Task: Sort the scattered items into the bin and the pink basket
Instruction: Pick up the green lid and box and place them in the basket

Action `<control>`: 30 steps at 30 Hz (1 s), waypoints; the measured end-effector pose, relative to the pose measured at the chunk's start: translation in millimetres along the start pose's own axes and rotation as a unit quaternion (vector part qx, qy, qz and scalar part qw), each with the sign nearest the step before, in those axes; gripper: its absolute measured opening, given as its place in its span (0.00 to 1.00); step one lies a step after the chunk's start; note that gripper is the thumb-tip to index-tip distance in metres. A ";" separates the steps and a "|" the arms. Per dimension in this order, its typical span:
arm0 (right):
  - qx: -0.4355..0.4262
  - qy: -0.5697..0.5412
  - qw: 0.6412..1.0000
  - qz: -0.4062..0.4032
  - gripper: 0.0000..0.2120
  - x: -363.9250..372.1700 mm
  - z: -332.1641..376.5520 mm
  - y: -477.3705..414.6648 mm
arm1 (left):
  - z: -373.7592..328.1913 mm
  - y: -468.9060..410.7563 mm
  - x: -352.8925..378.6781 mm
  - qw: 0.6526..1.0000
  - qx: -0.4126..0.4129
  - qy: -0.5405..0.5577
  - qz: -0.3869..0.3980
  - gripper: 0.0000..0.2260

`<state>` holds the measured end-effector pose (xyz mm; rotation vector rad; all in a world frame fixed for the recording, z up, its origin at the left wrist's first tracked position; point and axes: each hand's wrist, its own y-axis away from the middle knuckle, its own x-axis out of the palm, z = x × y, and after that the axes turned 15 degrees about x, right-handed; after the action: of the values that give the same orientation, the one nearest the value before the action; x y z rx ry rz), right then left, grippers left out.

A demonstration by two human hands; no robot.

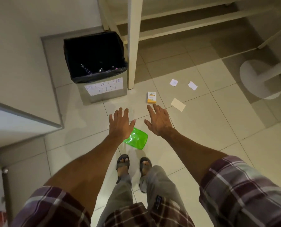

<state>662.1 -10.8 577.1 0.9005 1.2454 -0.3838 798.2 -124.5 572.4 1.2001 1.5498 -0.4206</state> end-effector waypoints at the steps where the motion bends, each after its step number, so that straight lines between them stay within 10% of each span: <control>1: -0.013 0.002 1.000 0.005 0.33 3.3 -2.1 -6.2 | 2.2 -1.8 5.2 1.000 -0.013 0.007 -0.001 0.28; 15: -0.126 0.012 0.986 0.111 0.35 139.9 -41.1 -120.8 | -0.7 -81.8 173.0 0.972 -0.197 0.124 0.034 0.31; 30: -0.144 0.090 0.970 0.173 0.32 450.5 -58.9 -253.8 | 121.7 -157.5 442.5 0.953 -0.249 0.167 0.037 0.31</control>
<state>589.1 -26.7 62.1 0.8923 1.2403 0.1572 767.5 -79.5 90.2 0.9540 1.7529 0.2345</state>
